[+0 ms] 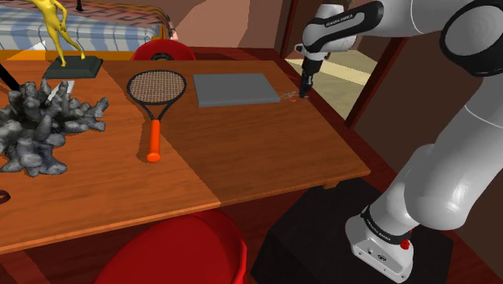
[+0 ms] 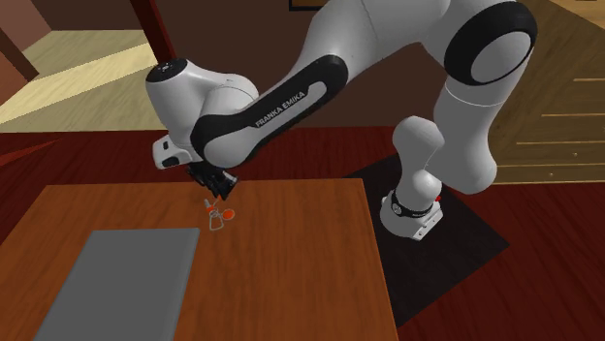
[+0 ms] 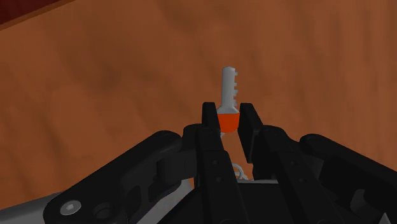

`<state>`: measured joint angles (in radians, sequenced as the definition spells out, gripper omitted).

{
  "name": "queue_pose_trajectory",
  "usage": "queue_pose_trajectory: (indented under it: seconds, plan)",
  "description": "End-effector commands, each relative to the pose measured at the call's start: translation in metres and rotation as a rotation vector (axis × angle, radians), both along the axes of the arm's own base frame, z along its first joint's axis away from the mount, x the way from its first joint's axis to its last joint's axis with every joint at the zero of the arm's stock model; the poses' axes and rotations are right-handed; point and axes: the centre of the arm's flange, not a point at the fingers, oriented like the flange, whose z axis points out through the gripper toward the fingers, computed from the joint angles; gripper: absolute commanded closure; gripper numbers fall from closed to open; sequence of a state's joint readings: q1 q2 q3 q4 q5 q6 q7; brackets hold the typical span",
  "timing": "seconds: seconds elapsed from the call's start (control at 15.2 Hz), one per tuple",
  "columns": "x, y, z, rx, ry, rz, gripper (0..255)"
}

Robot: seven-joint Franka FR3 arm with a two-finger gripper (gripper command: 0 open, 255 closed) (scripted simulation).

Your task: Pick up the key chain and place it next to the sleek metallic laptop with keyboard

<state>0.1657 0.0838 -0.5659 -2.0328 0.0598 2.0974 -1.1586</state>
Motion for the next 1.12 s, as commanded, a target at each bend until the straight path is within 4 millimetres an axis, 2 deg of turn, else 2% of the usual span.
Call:
queue_pose_trajectory:
  seconds: [0.0,0.66,1.06]
  plan:
    - [0.001,-0.001,-0.010,0.000,0.000,0.000,255]
    - [0.001,-0.001,-0.063,0.000,0.000,0.000,255]
    - [0.001,-0.001,-0.064,0.000,0.000,0.000,255]
